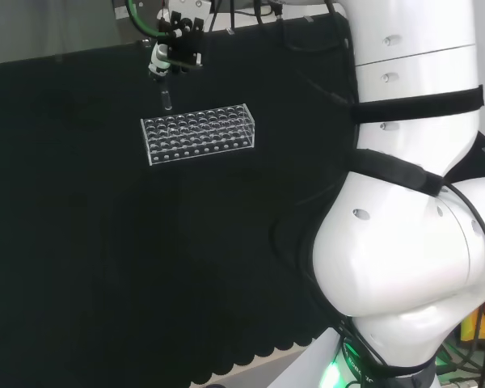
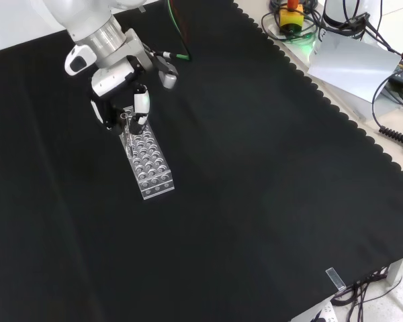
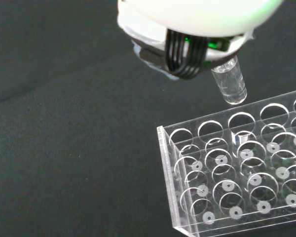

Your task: Put the test tube back in the rack.

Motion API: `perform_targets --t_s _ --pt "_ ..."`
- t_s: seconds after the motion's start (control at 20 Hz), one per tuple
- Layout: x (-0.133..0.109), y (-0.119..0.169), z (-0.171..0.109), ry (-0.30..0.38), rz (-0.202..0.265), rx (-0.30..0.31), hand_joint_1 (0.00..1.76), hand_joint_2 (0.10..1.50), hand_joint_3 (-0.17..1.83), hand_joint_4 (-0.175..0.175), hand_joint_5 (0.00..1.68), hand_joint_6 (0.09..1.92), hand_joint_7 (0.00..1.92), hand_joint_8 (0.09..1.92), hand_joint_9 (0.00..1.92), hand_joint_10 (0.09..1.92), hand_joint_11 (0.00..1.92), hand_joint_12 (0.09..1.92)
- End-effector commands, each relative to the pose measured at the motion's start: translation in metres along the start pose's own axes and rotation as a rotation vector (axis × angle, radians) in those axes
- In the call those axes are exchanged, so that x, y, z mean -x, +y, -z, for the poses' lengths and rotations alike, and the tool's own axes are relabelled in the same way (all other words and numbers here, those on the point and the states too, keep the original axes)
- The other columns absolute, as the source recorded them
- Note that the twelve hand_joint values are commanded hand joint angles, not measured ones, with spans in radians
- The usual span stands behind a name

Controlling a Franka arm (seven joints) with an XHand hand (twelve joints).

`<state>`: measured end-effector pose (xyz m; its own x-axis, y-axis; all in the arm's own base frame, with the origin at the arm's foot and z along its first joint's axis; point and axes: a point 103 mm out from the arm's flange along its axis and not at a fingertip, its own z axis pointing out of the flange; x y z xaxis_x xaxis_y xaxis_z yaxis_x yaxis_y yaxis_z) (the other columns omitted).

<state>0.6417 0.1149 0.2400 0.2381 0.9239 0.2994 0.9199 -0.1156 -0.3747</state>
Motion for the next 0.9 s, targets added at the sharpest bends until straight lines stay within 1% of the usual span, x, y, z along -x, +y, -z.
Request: perform_targets --t_s 0.05,0.2,0.8,0.9 --pt "-0.006 0.004 -0.008 0.009 0.002 -0.021 1.43 0.7 0.51 -0.175 1.31 0.3 1.38 0.73 1.33 0.48 1.16 0.95" --pt "-0.008 0.006 -0.012 0.006 0.006 -0.032 1.43 0.7 0.51 -0.175 1.31 0.3 1.38 0.73 1.33 0.48 1.16 0.95" --pt "-0.003 0.004 -0.028 0.019 -0.01 -0.071 1.43 0.7 0.51 -0.175 1.31 0.3 1.38 0.73 1.33 0.48 1.16 0.95" --pt "-0.008 0.003 -0.029 0.006 -0.014 -0.067 1.43 0.7 0.51 -0.175 1.31 0.3 1.38 0.73 1.33 0.48 1.16 0.95"
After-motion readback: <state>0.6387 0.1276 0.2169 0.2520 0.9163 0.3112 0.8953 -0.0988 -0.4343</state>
